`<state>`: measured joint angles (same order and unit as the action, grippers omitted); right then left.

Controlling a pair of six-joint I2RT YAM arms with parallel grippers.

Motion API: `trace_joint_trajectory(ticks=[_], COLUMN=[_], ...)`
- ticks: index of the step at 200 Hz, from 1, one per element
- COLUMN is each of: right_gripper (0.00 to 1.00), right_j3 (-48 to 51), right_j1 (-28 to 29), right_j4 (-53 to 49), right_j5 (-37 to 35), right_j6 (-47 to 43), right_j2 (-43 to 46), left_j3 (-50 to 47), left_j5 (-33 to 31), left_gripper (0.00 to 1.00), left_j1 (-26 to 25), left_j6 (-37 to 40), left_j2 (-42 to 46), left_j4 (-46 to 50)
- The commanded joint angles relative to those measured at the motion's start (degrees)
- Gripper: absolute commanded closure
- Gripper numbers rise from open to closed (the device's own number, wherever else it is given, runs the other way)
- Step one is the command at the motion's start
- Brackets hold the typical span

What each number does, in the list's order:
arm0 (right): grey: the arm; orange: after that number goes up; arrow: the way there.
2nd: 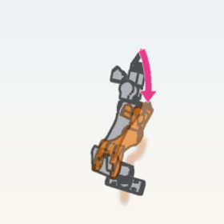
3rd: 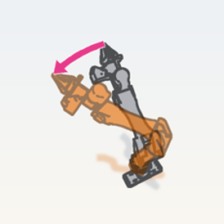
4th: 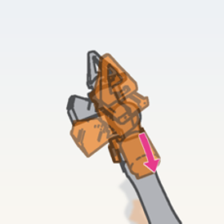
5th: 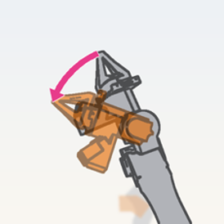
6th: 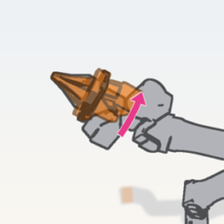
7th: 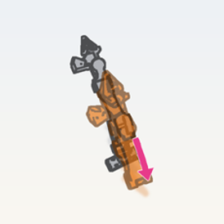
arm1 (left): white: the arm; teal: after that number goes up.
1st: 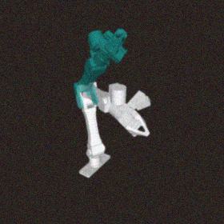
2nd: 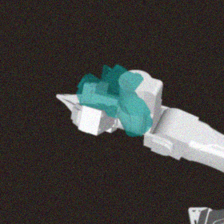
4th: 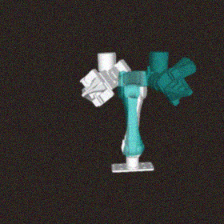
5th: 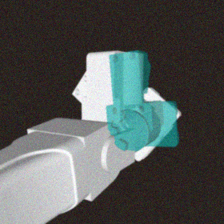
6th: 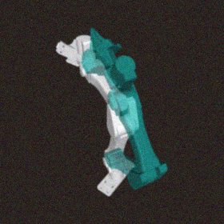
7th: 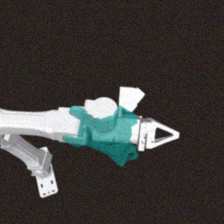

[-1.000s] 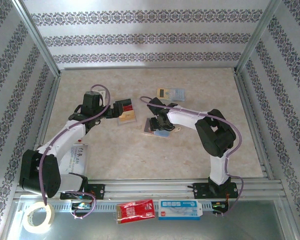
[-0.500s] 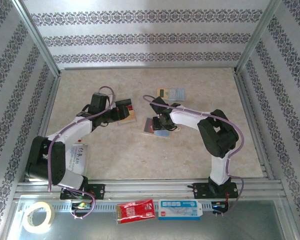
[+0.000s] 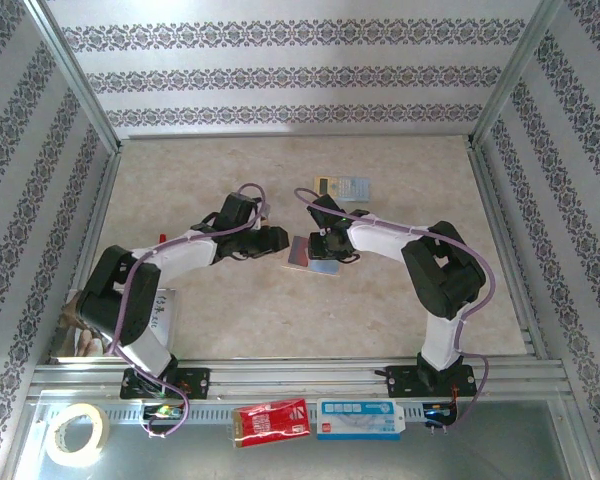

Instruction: Take the credit cards out of the card holder

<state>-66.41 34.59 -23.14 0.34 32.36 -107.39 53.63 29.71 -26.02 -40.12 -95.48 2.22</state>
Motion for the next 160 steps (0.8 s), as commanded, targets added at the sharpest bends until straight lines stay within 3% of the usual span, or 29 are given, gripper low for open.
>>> trace_joint_trajectory(ticks=[1, 27, 84, 160], right_gripper=[0.57, 0.58, 0.58, 0.58], right_j3=[2.85, 3.95, 5.60, 11.22], right_j1=[-0.41, -0.83, -1.65, -3.85], right_j4=[-0.68, 1.08, 3.87, 4.09], right_j5=[2.21, 3.06, 4.33, -4.92], right_j6=[1.77, 2.27, 3.08, 3.44], right_j2=[-1.10, -0.21, 3.46, 13.03], left_j3=[1.92, 4.26, 7.00, 6.69], left_j5=[2.86, 4.29, 2.70, 2.29], left_gripper=[0.60, 0.68, 0.69, 0.69], left_j1=[-1.63, -2.93, -3.63, -3.68], left_j6=[-3.58, -4.57, -4.97, -3.77], left_j2=[-2.94, -6.33, -12.13, -13.97], left_j4=[-4.73, -5.66, -2.00, 1.07])
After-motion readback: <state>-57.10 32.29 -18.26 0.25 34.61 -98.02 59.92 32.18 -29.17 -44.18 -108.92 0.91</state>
